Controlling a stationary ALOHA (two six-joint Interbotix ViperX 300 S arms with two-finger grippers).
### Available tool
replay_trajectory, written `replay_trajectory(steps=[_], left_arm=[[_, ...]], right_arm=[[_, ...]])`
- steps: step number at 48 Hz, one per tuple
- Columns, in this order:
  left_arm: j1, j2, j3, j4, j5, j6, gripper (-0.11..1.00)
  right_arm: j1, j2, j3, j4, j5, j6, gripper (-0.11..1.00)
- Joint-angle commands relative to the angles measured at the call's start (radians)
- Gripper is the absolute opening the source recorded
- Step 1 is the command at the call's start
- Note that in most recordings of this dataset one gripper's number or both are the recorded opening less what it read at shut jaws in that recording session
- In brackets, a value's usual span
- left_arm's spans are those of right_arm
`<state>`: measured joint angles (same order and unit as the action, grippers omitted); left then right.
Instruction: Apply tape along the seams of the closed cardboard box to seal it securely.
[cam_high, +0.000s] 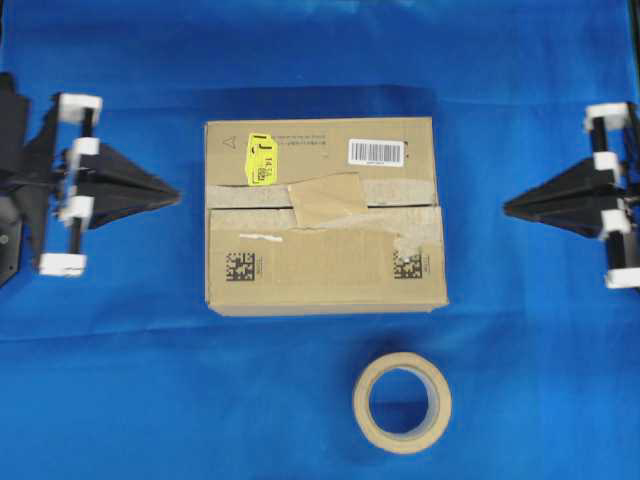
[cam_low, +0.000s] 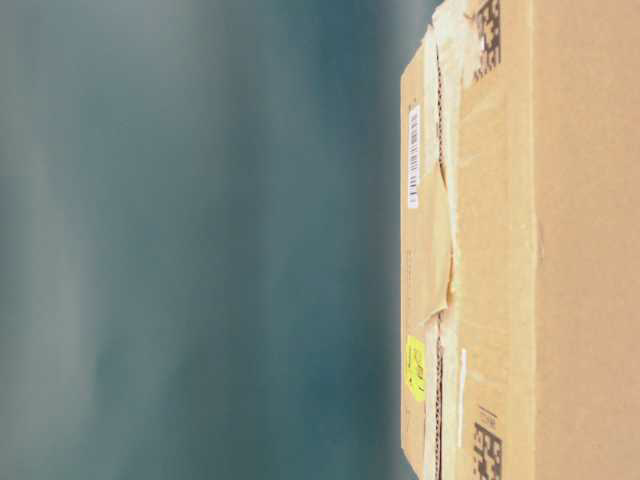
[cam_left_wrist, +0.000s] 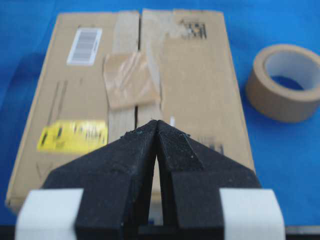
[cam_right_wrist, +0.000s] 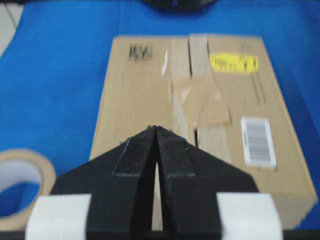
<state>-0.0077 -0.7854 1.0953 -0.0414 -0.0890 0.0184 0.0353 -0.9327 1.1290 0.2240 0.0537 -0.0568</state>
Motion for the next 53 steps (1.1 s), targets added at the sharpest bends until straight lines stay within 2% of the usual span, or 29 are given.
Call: replay_trajectory(steps=[1,11,22,53], left_arm=[[-0.002,-0.057,0.032,0.003,0.002,-0.002,0.00],[0.000,-0.169,0.149,0.002,0.000,-0.008,0.00],[0.000,-0.219,0.207,0.002,0.002,-0.009,0.00],[-0.002,-0.224,0.227,0.002,0.000,-0.011,0.00]], right_arm=[[-0.011,-0.051,0.018,-0.002,0.021,-0.003,-0.01],[-0.057,-0.135,0.115,-0.002,0.028,-0.003,-0.01],[-0.097,-0.112,0.172,0.000,0.017,0.000,-0.01],[-0.097,-0.089,0.178,0.000,-0.003,0.002,-0.01]])
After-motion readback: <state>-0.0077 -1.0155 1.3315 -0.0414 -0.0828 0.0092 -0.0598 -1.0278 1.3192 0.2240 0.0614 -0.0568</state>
